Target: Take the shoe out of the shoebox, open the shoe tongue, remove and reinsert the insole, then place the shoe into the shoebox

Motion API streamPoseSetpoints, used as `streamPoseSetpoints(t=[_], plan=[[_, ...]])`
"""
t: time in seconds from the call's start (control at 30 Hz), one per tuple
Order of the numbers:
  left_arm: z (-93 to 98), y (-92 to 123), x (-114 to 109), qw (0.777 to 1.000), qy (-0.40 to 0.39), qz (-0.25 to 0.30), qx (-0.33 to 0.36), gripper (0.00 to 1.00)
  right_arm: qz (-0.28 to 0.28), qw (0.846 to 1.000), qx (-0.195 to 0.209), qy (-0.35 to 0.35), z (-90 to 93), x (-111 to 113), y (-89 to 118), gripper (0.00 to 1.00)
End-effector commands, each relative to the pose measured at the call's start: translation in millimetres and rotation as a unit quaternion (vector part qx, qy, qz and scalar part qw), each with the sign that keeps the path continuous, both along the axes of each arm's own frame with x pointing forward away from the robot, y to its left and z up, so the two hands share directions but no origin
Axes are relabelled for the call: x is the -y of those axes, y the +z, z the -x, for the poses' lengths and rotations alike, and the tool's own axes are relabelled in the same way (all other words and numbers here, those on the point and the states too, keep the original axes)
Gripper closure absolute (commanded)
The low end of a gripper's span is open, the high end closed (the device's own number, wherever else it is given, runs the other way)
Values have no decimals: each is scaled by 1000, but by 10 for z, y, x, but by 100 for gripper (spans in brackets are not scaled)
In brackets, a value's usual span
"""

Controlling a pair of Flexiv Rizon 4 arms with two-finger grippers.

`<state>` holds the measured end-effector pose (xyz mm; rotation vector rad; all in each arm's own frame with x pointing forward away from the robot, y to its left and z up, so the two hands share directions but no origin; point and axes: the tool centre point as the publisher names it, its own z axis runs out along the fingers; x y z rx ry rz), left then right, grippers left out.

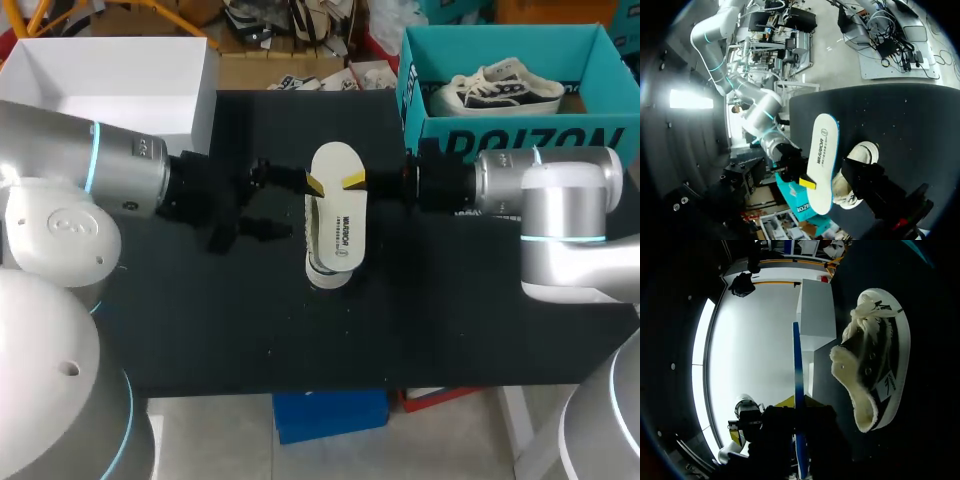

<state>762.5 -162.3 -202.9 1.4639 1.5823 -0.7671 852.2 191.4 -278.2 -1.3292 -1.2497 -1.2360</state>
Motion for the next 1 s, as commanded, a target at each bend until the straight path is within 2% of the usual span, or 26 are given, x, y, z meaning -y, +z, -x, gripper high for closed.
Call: streamPoseSetpoints(t=[0.03,0.17,0.47,0.73,1.0], plan=[[-77,165,181,862,54,-503,15,0,0,1000,0,-1,4,-6,0,100],[-156,274,345,846,68,-527,38,0,0,1000,0,-1,4,-6,0,100],[-368,343,683,803,44,-593,40,0,0,1000,0,-1,4,-6,0,100],[-356,394,775,755,24,-654,32,0,0,1000,0,-1,4,-6,0,100],[-268,429,748,748,13,-663,25,0,0,1000,0,-1,4,-6,0,100]])
